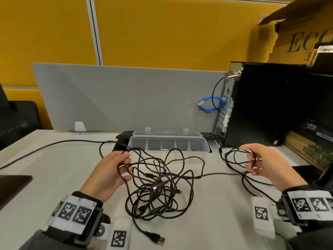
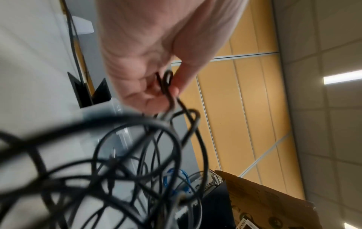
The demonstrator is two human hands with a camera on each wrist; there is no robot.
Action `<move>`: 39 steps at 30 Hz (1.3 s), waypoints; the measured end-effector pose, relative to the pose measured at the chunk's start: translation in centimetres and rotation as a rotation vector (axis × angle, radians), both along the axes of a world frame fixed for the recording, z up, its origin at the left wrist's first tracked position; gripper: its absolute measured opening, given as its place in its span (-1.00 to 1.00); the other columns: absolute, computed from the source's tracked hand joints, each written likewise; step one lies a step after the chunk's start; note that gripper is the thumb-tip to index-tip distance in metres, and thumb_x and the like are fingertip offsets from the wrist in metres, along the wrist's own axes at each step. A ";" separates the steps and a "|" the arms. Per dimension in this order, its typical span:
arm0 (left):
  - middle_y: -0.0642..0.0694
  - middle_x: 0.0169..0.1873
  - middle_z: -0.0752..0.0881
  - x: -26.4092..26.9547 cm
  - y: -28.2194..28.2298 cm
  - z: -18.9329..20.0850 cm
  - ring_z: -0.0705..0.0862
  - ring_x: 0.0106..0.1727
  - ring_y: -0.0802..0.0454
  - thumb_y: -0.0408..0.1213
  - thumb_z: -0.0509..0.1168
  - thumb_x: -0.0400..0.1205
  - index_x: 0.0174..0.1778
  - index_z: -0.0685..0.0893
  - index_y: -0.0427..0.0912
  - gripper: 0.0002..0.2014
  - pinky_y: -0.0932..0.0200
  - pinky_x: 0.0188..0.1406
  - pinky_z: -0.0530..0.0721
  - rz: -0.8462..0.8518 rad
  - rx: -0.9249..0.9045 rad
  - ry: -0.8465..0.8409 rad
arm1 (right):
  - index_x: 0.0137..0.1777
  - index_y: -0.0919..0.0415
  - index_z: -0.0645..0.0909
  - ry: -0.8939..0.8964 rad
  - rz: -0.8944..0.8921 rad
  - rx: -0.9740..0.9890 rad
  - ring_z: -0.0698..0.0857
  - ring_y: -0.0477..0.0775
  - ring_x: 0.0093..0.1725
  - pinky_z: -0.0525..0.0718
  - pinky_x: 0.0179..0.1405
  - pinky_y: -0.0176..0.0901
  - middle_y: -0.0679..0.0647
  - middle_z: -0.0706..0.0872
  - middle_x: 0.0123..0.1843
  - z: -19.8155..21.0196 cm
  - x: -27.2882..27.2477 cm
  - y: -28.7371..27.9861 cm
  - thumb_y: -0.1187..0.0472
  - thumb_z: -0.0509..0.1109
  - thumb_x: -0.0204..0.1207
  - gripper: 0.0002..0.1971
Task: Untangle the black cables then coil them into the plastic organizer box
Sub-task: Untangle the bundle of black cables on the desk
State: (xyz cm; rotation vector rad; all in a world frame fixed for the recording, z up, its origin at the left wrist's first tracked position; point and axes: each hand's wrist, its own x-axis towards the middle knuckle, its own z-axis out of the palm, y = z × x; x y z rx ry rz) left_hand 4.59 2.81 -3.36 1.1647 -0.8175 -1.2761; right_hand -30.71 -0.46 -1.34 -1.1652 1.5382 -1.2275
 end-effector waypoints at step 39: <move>0.05 -0.59 0.36 -0.8 1.2 1.6 0.35 -0.54 0.13 -0.36 0.10 0.68 -0.27 0.53 -0.22 -0.79 0.13 -0.23 0.41 0.075 -0.414 -0.063 | -0.31 0.04 0.44 0.771 0.768 -0.257 0.60 -0.15 -0.42 0.52 -0.23 -0.33 0.03 0.70 -0.45 -0.4 8.5 0.4 0.03 0.20 0.65 -0.72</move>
